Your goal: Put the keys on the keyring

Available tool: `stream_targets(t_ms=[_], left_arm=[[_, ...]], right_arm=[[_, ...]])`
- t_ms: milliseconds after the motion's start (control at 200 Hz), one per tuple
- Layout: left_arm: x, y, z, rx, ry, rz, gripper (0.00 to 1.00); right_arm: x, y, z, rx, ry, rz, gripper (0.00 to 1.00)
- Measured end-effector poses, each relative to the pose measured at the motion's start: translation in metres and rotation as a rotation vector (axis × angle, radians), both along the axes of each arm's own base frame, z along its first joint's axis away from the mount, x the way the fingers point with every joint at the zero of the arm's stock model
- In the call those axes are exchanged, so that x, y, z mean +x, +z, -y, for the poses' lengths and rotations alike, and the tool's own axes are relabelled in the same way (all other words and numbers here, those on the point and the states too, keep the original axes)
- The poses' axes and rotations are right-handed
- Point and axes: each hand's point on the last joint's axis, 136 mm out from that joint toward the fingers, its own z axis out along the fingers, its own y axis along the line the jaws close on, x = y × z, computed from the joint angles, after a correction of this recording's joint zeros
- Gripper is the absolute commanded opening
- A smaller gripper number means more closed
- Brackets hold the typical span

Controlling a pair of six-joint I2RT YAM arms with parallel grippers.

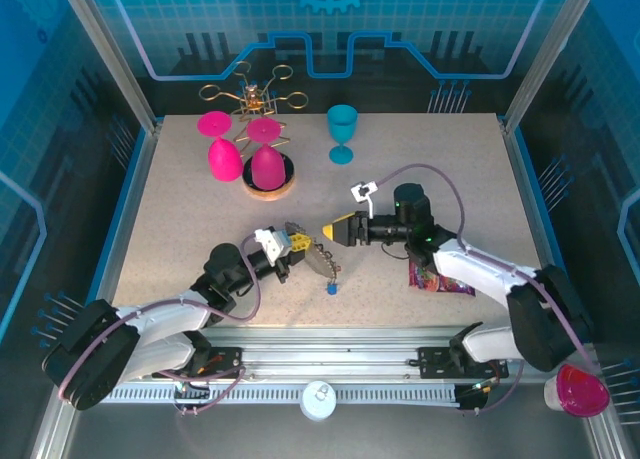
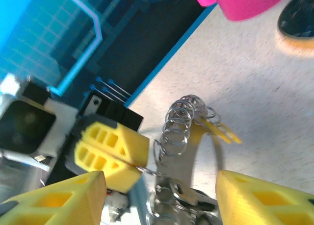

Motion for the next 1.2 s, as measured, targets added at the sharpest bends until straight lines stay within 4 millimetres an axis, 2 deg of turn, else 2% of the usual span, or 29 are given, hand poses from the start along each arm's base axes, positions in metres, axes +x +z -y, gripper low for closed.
stream_targets(t_ms=[130,325,580,695,956,1201], left_arm=[[-0.001,0.005,0.001,-0.021,-0.011,0.003,0.0],[-0.001,0.003,0.003,-0.02,-0.02,0.001,0.0],[-0.003,-0.001,0.005,-0.014,-0.034,-0.007,0.0],[-0.003,-0.003,0.005,-0.01,-0.038,-0.012,0.0],[-0.003,-0.003,0.005,-0.01,-0.038,-0.012,0.0],[-0.004,-0.003,0.006,-0.01,-0.045,-0.012,0.0]], right_arm=[[-0.002,0.004,0.01,-0.085,0.005,0.219,0.55],[-0.001,-0.013,0.007,-0.211,0.118,0.408,0.48],[0.005,0.005,-0.013,-0.227,0.289,0.63,0.44],[0.002,0.004,-0.02,-0.23,0.358,0.685,0.42],[-0.01,-0.022,-0.023,-0.274,0.481,0.723,0.38],[-0.013,-0.028,-0.028,-0.29,0.531,0.731,0.35]])
